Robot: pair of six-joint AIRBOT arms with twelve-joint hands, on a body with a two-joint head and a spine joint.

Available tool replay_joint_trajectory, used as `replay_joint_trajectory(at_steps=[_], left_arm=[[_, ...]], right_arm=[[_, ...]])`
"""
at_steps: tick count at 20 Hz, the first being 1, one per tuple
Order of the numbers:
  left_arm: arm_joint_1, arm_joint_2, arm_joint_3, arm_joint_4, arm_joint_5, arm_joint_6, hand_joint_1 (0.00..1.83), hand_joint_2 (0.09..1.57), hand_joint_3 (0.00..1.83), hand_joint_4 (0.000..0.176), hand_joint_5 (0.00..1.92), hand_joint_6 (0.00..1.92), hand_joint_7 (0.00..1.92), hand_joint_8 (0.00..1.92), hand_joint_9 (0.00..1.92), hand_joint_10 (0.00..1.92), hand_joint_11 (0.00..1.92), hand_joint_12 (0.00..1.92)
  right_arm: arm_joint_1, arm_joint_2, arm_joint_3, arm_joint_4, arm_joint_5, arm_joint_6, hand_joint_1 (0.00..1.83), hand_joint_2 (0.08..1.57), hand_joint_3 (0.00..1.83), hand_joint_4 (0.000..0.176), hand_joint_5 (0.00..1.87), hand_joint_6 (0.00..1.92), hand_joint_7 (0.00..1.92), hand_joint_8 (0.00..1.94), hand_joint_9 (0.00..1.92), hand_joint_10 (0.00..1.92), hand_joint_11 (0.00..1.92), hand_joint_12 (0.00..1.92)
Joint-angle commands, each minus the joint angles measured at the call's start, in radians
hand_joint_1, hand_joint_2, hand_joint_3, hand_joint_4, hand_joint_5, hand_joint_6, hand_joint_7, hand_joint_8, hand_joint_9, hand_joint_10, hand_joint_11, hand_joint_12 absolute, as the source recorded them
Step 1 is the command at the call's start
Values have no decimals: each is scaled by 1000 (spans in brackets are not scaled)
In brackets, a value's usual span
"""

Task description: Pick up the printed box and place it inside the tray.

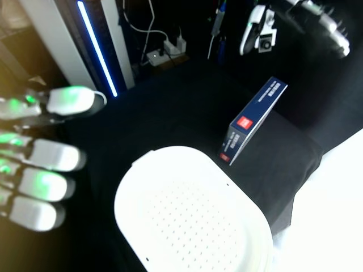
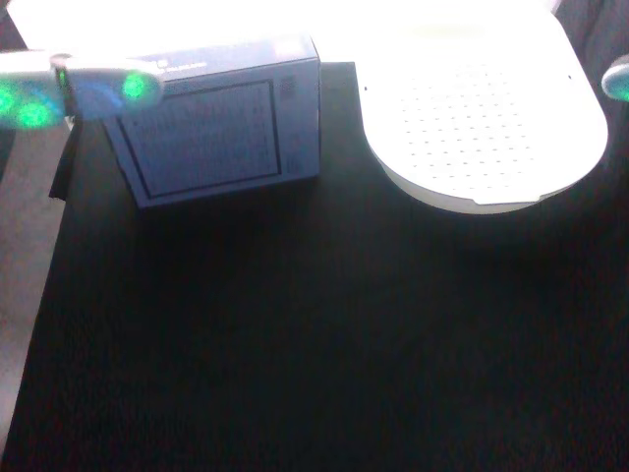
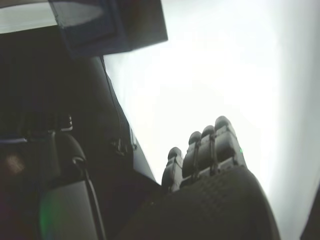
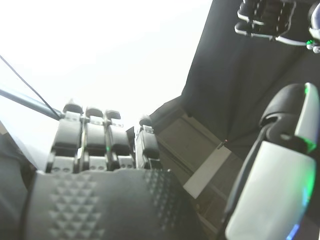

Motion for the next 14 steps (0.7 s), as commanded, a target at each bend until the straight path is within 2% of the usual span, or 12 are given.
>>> replay_joint_trajectory(at_steps=[1, 4, 5, 6, 7, 8, 9, 10, 12, 14], left_arm=[[-22, -1, 14, 1, -76, -4, 507, 816, 5, 176, 38, 3, 153, 3, 231, 19, 0, 700], [-84, -48, 60, 30, 41, -4, 597, 800, 0, 176, 8, 0, 146, 1, 211, 1, 0, 520], [-103, -61, 76, 37, 78, -4, 590, 783, 0, 164, 1, 0, 148, 1, 213, 1, 0, 495], [-116, -71, 88, 42, 107, -4, 533, 785, 0, 119, 0, 0, 169, 2, 218, 1, 0, 525], [-130, -85, 104, 46, 143, -4, 538, 776, 0, 104, 0, 0, 172, 1, 210, 0, 0, 513], [-145, -100, 122, 53, 183, -4, 473, 752, 0, 159, 0, 0, 206, 3, 242, 1, 0, 587], [-163, -116, 141, 62, 226, -4, 488, 740, 0, 157, 0, 0, 213, 3, 251, 3, 0, 600], [-172, -125, 153, 68, 254, -4, 526, 749, 0, 172, 0, 0, 206, 1, 236, 2, 0, 550], [-183, -150, 185, 77, 322, -4, 563, 736, 0, 170, 0, 0, 198, 1, 219, 0, 0, 521], [-186, -175, 216, 78, 374, -4, 603, 702, 0, 176, 9, 2, 192, 0, 207, 0, 0, 505]], right_arm=[[15, 6, 8, 20, 116, 5, 728, 643, 16, 176, 40, 4, 129, 6, 50, 15, 14, 49], [15, 4, 7, 13, 116, 5, 742, 648, 9, 176, 84, 15, 126, 2, 47, 8, 10, 48], [15, 3, 7, 9, 116, 5, 735, 649, 7, 176, 82, 11, 126, 2, 55, 9, 23, 54], [16, 0, 7, 7, 116, 5, 739, 638, 2, 176, 78, 8, 134, 5, 63, 11, 21, 53], [16, -2, 7, 6, 116, 5, 734, 635, 0, 176, 84, 9, 149, 10, 72, 13, 21, 54], [17, -6, 8, 4, 116, 5, 701, 617, 0, 176, 77, 5, 154, 9, 87, 16, 47, 65], [18, -8, 8, 1, 116, 5, 698, 606, 0, 176, 84, 7, 156, 8, 90, 15, 50, 67], [18, -9, 8, -1, 116, 5, 684, 607, 0, 176, 82, 5, 152, 5, 91, 13, 57, 70], [22, -12, 8, -8, 116, 5, 678, 592, 0, 176, 78, 2, 151, 3, 82, 7, 64, 73], [28, -15, 8, -15, 116, 5, 681, 591, 0, 176, 69, 0, 149, 1, 80, 3, 58, 70]])
